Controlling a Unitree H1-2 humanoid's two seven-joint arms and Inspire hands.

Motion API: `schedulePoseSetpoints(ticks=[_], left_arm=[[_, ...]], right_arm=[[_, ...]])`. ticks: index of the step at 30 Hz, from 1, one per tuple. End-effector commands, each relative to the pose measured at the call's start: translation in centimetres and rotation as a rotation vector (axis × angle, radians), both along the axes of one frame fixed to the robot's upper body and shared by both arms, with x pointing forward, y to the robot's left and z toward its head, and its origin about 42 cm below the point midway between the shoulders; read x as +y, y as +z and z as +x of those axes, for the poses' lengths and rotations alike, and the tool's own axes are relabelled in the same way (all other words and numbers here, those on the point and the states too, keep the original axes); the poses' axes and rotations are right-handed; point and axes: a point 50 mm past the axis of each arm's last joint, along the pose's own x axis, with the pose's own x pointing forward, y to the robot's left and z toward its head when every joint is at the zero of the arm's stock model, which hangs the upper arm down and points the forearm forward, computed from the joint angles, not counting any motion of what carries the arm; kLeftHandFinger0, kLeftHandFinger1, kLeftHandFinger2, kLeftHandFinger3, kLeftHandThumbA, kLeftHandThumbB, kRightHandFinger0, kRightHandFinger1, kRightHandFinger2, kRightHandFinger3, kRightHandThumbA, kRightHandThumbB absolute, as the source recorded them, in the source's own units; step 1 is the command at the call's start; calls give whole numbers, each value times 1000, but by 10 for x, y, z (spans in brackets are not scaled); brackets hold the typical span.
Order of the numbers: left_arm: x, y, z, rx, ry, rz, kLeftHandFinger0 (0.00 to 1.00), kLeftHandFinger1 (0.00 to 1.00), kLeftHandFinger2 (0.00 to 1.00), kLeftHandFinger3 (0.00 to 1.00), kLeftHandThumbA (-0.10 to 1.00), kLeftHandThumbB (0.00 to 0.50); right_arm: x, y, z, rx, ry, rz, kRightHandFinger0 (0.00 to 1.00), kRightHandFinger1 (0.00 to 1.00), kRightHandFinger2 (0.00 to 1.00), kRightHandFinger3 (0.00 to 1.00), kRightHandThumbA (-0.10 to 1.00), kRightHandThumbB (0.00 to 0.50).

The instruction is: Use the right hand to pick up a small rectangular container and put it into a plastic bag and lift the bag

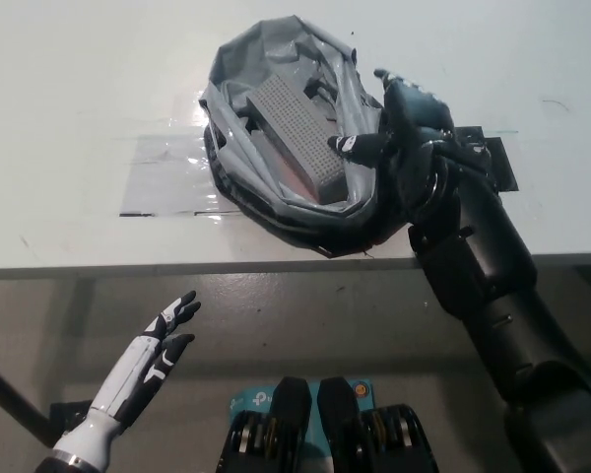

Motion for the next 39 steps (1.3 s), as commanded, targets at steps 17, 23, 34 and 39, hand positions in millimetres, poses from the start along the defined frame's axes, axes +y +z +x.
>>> schedulePoseSetpoints(ticks=[17, 23, 34, 39], left_arm=[[6, 10, 0, -38, -6, 13, 857, 1000, 1000, 1000, 1000, 500], [6, 7, -3, -23, 0, 12, 854, 1000, 1000, 1000, 998, 500], [6, 5, -6, -27, -12, 21, 802, 1000, 1000, 1000, 995, 500], [7, 5, -7, -19, -7, 16, 806, 1000, 1000, 1000, 986, 500]], right_arm=[[-5, 29, 14, 139, 74, 675, 8, 70, 219, 505, 424, 241], [-5, 33, 13, 138, 62, 774, 0, 6, 90, 401, 301, 216], [-12, 33, 9, 126, 79, 835, 0, 26, 137, 476, 302, 219], [-6, 44, 7, 106, 113, 869, 0, 2, 124, 446, 355, 226]])
